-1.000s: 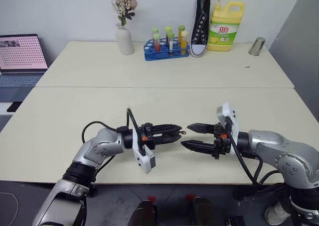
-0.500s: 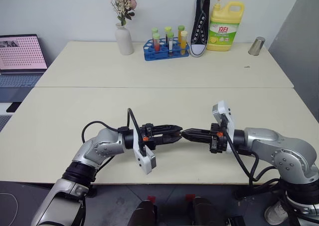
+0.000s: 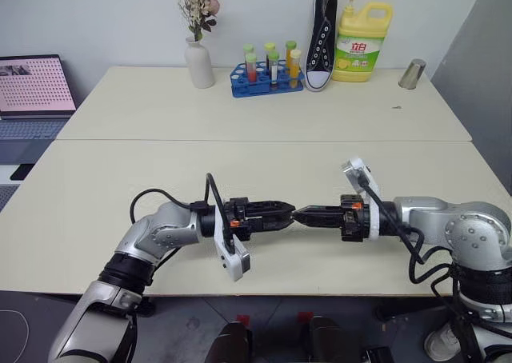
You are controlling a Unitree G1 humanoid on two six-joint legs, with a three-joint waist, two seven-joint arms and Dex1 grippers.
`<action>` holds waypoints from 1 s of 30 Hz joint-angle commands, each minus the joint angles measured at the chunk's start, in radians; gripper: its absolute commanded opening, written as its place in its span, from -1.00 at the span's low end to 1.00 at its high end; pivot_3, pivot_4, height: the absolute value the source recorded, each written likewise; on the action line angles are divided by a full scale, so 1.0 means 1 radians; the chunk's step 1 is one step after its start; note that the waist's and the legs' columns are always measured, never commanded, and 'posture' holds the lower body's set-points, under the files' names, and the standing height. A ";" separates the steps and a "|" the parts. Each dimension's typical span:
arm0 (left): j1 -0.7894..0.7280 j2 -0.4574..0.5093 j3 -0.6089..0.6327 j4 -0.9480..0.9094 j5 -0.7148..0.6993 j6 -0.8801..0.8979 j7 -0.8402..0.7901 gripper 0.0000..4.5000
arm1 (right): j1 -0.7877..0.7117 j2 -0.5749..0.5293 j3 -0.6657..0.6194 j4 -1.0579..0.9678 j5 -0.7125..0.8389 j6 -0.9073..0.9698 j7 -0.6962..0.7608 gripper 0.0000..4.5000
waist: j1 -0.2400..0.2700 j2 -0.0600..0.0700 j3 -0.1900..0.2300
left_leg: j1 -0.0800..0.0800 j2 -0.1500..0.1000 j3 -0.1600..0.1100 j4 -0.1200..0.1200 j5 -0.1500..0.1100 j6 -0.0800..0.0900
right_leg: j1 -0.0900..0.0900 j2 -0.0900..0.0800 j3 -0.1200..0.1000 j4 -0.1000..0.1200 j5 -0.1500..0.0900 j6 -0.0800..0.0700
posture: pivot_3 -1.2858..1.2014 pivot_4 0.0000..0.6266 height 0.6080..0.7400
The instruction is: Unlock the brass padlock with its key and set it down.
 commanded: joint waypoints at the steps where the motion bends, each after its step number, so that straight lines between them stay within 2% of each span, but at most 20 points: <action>1: -0.017 0.007 -0.012 0.002 0.023 -0.017 0.020 -0.56 | -0.072 0.034 -0.036 0.079 0.179 0.069 -0.098 -1.00 | 0.000 0.000 0.000 | 0.000 0.000 0.000 0.000 0.000 0.000 | 0.000 0.000 0.000 0.000 0.000 0.000 | 0.03 -0.52 1.00; 10: -0.014 0.012 -0.017 -0.011 0.034 0.002 0.044 -0.56 | -0.105 0.047 -0.006 0.145 0.374 0.052 -0.300 -1.00 | 0.000 0.000 0.000 | -0.001 0.000 0.000 0.000 0.000 0.000 | -0.001 0.000 0.000 0.000 0.000 0.000 | 0.03 -0.52 1.00; 15: -0.017 0.013 -0.019 -0.009 0.034 0.009 0.049 -0.56 | -0.112 0.042 0.011 0.097 0.340 0.029 -0.311 -1.00 | -0.001 0.000 0.000 | -0.001 0.000 -0.001 0.000 0.000 0.000 | -0.001 0.000 0.000 0.000 0.000 0.000 | 0.03 -0.52 1.00; 17: -0.019 0.014 -0.021 -0.010 0.027 0.015 0.050 -0.56 | -0.109 0.011 0.047 0.007 0.193 -0.022 -0.220 -1.00 | 0.000 0.001 0.000 | -0.001 0.000 -0.001 0.000 0.000 0.000 | -0.001 0.000 0.000 0.000 0.000 0.000 | 0.03 -0.52 1.00; 18: -0.020 0.014 -0.022 -0.011 0.025 0.018 0.050 -0.56 | -0.105 -0.010 0.069 -0.035 0.122 -0.051 -0.170 -0.82 | 0.000 0.001 0.000 | -0.001 0.000 -0.001 0.000 0.000 0.000 | -0.001 0.000 0.000 0.000 0.000 0.000 | 0.03 -0.52 1.00; 20: -0.020 0.015 -0.024 -0.010 0.025 0.021 0.053 -0.56 | -0.101 -0.024 0.072 -0.048 0.050 -0.100 -0.118 -0.59 | 0.000 0.001 0.000 | -0.002 0.000 -0.001 0.000 0.000 0.000 | -0.002 0.000 -0.001 0.000 0.000 0.000 | 0.03 -0.52 1.00; 23: -0.012 0.015 -0.024 -0.019 0.021 0.031 0.057 -0.56 | -0.071 -0.137 0.145 -0.126 -0.129 -0.213 0.074 -0.12 | 0.000 0.001 0.000 | -0.002 0.000 -0.001 0.000 0.000 0.000 | -0.001 0.000 -0.001 0.000 0.000 0.000 | 0.03 -0.52 1.00; 28: -0.012 0.017 -0.030 -0.021 0.018 0.035 0.066 -0.56 | -0.004 -0.201 0.185 -0.155 -0.310 -0.371 0.204 0.67 | 0.001 0.001 0.000 | -0.002 0.000 -0.001 0.000 0.000 0.000 | -0.001 0.000 -0.001 -0.001 0.000 0.000 | 0.03 -0.52 1.00; 30: -0.015 0.016 -0.031 -0.018 0.017 0.035 0.067 -0.56 | 0.015 -0.188 0.175 -0.163 -0.335 -0.409 0.229 0.68 | -0.001 0.001 0.000 | -0.002 0.000 -0.001 0.000 0.000 0.000 | -0.001 0.000 -0.001 -0.001 0.000 0.000 | 0.03 -0.52 1.00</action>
